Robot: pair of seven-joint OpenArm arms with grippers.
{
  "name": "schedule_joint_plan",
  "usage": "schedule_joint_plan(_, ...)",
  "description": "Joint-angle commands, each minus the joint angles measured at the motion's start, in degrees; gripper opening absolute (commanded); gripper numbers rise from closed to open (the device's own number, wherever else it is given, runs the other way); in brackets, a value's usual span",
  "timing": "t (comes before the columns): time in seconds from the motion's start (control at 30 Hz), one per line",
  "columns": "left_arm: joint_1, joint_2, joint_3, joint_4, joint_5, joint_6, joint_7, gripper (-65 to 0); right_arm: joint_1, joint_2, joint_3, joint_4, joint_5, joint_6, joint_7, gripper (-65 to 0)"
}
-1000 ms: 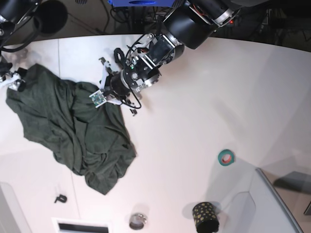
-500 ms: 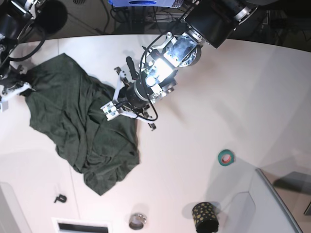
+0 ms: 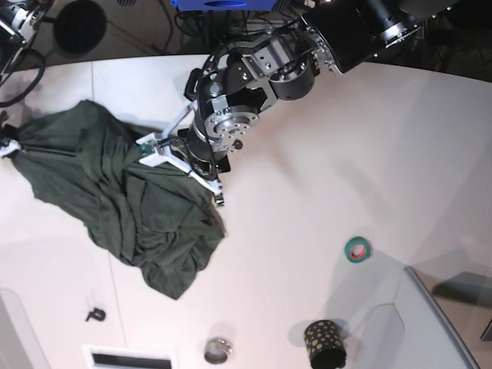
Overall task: Layout the t-shirt on the table in an organized manner, then fold the t-shirt properly
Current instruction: 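Grasp the shirt edge nearest the left gripper with the left gripper, then lift and pull the held shirt edge with the left gripper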
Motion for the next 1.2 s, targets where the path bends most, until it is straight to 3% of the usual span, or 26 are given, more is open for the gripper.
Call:
schedule_joint_plan(0.0, -0.63, -0.24, 0.83, 0.65, 3.01, 0.65, 1.44, -65.0, 1.11, 2.49, 0.24, 0.93, 0.16, -0.53, 1.43, -63.6)
schedule_joint_plan(0.23, -0.46, 0.55, 4.96, -2.43, 10.93, 0.65, 1.27, -65.0, 2.34, 5.21, 0.15, 2.68, 0.16, -0.27, 1.34, -63.8)
schedule_joint_plan(0.43, -0.81, 6.0, 4.96, -12.27, 10.84, 0.65, 1.09, -65.0, 2.34, 4.77, 0.15, 2.33, 0.16, -0.27, 1.34, -63.8)
schedule_joint_plan(0.6, 0.07, 7.41, 4.52, -13.68, 10.66, -5.68, 1.09, -65.0, 2.25, 4.77, 0.15, 2.33, 0.16, -0.27, 1.34, -63.8)
schedule_joint_plan(0.8, 0.86, 7.41, 4.43, -10.51, 10.66, -10.6, 1.09, -40.0, 2.17, 4.77, 0.15, 2.42, 0.16, -0.27, 1.61, -63.8)
schedule_joint_plan(0.97, 1.91, 6.97, 2.41, -8.14, 10.58, -11.31, 1.01, -12.5, 2.17, 4.77, 0.15, 2.42, 0.16, -0.18, 1.61, -63.8)
schedule_joint_plan(1.07, 7.1, 5.92, -6.64, -0.49, 10.58, -11.4, -3.04, -4.3, 2.08, 4.77, 0.15, 2.51, 0.16, -0.18, 1.7, -63.8)
schedule_joint_plan(1.17, 13.87, 4.95, -16.4, 4.25, 10.31, -11.48, -10.42, -3.3, 2.08, 4.77, 0.15, 2.51, 0.16, -0.18, 1.7, -63.8)
